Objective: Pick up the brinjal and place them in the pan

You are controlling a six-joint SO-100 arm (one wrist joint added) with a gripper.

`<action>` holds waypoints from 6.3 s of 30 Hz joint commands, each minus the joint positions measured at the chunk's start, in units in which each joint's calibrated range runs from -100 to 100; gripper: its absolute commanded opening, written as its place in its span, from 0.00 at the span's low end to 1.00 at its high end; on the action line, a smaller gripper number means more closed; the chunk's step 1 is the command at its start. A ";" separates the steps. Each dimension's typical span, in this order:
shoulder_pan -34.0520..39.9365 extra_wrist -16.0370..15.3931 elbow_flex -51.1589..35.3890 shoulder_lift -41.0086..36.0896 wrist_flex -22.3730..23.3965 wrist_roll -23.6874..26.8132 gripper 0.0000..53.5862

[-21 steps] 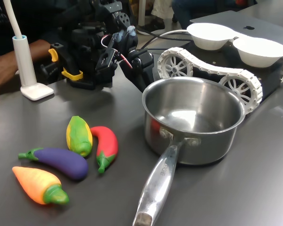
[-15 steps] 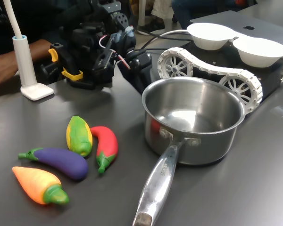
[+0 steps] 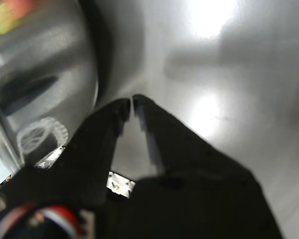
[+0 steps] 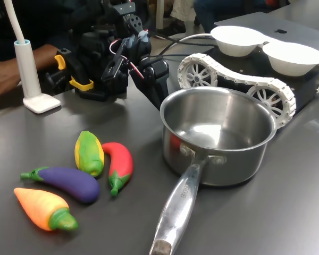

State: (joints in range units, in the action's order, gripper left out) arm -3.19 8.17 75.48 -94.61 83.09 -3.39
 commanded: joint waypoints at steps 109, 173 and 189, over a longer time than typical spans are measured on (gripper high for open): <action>-84.08 -25.65 -91.97 84.62 2.42 -57.53 0.68; -75.71 -12.79 -97.69 106.13 -2.79 -78.24 0.72; -74.91 -11.87 -97.69 110.68 -5.00 -78.68 0.70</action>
State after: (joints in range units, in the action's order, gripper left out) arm -79.87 -4.50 -19.82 17.00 80.45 -81.78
